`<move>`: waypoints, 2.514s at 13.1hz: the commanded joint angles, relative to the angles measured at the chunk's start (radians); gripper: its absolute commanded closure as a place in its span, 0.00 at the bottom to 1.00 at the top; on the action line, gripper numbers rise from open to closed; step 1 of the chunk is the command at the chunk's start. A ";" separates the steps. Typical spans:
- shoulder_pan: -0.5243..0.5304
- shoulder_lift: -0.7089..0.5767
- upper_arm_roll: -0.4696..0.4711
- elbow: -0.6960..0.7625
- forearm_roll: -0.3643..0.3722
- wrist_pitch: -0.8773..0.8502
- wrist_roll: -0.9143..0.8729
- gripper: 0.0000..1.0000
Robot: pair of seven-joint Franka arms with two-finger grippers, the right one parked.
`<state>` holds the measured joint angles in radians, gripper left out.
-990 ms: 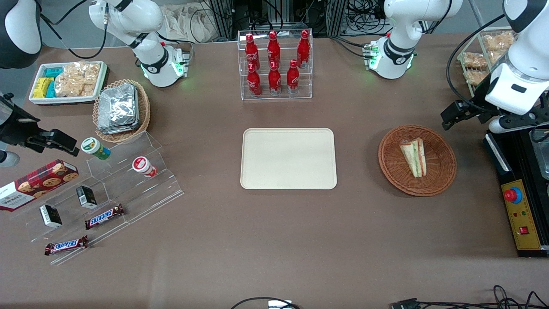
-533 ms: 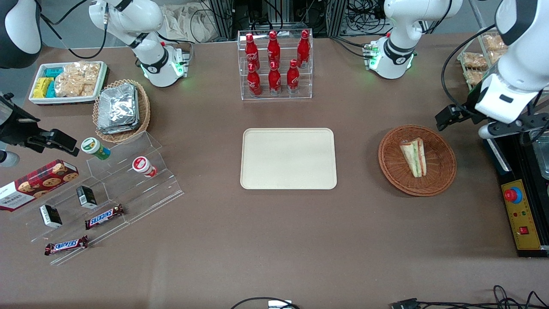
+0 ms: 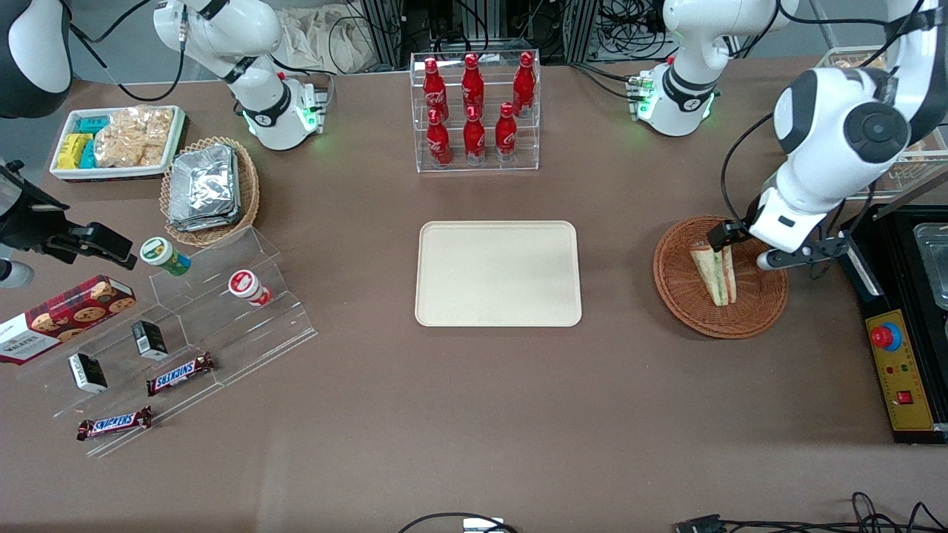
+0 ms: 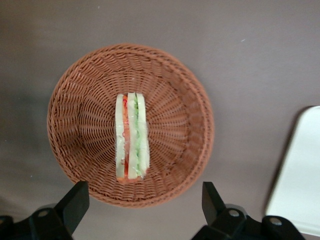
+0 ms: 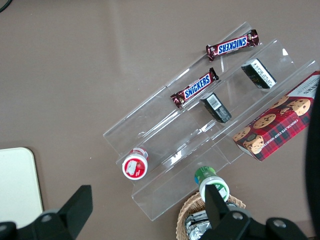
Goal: Place sandwich from basket to tray
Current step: 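Lower the open left gripper around the sandwich and close it, then lift the sandwich out of the basket with the left gripper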
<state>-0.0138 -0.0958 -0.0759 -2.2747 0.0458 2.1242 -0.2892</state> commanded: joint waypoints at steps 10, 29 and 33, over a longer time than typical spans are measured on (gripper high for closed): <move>0.077 0.145 -0.001 -0.284 0.037 0.491 0.077 0.04; 0.074 -0.020 -0.005 -0.131 0.037 0.178 0.105 1.00; 0.061 -0.003 -0.010 0.298 0.032 -0.281 0.157 1.00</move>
<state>0.0538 -0.1436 -0.0822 -2.1903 0.0737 2.0176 -0.1642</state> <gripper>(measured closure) 0.806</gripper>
